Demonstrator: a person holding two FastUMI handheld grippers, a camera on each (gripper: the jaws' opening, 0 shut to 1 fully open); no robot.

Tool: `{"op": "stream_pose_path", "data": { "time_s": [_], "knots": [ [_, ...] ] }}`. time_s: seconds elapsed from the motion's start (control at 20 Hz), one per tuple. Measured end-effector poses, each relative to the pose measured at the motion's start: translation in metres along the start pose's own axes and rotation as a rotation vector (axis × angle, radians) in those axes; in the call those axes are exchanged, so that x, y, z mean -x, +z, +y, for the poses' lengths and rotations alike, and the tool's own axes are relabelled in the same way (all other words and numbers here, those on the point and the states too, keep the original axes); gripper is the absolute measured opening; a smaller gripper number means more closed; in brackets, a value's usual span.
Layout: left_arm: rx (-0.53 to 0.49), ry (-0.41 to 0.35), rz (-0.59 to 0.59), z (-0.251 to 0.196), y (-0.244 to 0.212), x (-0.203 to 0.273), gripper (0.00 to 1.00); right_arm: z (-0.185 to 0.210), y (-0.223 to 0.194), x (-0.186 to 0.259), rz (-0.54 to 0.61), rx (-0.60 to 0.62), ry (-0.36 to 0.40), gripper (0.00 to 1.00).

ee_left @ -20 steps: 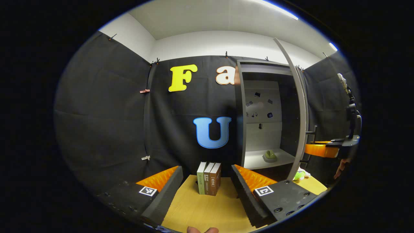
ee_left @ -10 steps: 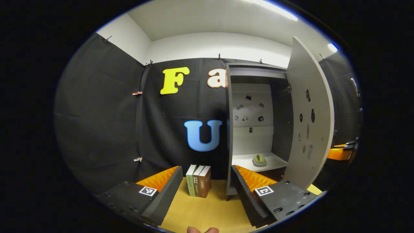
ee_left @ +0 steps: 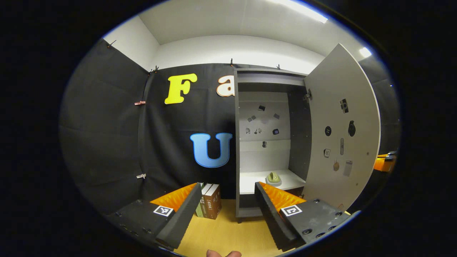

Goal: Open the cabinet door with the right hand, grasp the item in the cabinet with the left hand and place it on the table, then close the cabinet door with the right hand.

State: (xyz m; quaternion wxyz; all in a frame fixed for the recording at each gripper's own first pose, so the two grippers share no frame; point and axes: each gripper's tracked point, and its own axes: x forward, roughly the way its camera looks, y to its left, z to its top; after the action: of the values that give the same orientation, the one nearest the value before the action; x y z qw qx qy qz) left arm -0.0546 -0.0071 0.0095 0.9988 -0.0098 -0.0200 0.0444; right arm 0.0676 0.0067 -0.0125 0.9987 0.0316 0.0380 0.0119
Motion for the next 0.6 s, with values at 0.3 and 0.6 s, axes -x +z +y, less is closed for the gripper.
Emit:
{"op": "stream_pose_path", "data": {
  "time_s": [0.3, 0.6],
  "knots": [
    [-0.001, -0.011, 0.006, -0.018, 0.001, -0.008, 0.91, -0.015, 0.006, 0.003, -0.009, -0.034, -0.008, 0.14],
    [-0.005, -0.033, 0.01, -0.04, 0.003, -0.016, 0.94, -0.031, 0.011, 0.006, -0.016, -0.048, -0.01, 0.14]
  ]
}}
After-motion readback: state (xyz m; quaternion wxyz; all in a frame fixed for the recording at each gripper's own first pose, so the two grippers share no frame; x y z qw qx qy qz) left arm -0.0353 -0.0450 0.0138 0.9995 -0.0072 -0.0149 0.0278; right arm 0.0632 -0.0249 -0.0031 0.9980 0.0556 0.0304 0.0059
